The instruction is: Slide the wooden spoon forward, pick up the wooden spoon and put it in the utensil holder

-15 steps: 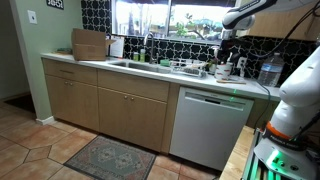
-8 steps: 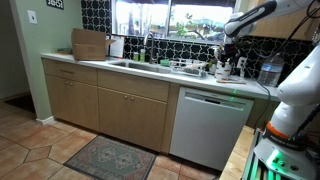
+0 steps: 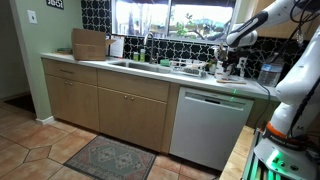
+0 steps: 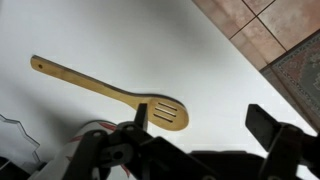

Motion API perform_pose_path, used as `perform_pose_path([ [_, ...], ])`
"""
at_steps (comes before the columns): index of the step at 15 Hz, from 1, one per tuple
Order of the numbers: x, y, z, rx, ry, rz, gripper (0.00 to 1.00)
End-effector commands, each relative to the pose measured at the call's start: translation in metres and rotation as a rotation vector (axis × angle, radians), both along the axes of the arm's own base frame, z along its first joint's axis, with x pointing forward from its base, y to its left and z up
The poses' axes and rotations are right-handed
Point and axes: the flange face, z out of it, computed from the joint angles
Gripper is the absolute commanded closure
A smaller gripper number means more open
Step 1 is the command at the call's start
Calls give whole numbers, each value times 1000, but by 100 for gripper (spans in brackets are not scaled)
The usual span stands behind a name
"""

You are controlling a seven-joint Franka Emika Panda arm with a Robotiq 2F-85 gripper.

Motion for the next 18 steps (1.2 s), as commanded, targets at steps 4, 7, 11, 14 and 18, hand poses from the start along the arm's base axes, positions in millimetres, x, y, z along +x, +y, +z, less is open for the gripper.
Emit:
perform_pose_path([
  [4, 2, -50, -34, 44, -174, -225, 0],
  [7, 10, -61, -50, 55, -248, -299, 0],
  [11, 16, -75, -69, 62, -306, -402, 27],
  [14, 21, -81, -80, 68, -317, -459, 51],
  [18, 30, -85, -89, 63, -328, -513, 82],
])
